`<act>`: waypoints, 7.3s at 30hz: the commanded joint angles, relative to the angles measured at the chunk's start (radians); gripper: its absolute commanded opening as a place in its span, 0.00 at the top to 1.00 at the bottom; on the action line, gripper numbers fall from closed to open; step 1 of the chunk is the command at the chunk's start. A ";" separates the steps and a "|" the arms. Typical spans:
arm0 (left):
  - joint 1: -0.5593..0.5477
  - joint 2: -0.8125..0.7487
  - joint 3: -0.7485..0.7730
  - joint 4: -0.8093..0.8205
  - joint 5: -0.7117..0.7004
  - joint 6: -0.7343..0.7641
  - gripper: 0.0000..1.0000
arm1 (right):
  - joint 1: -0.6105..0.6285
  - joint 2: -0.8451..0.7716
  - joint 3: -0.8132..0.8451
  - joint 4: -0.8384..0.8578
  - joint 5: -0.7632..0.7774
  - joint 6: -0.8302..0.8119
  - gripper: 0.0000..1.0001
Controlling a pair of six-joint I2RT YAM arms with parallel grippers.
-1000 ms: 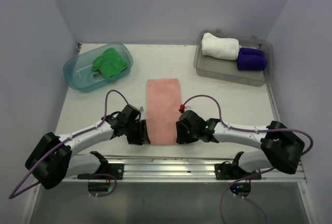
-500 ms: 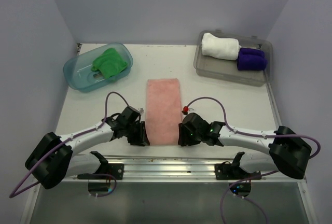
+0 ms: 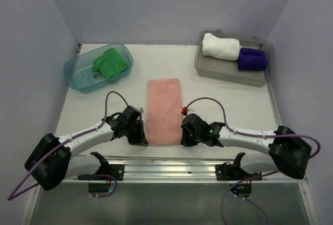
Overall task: Roll the towels
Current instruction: Roll the towel
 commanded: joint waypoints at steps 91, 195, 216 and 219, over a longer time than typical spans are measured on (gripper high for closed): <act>0.131 0.608 0.574 0.212 0.009 0.108 0.85 | -0.289 0.436 0.570 -0.063 0.009 -0.357 0.89; 0.223 0.510 0.556 0.027 -0.040 0.179 0.87 | -0.142 0.378 0.350 -0.013 0.085 -0.131 0.89; 0.252 0.361 0.709 -0.180 -0.191 0.272 0.80 | -0.058 0.151 0.389 -0.100 0.257 -0.385 0.41; 0.287 0.325 0.657 -0.177 -0.186 0.263 0.80 | 0.041 0.182 0.423 -0.100 0.306 -0.467 0.34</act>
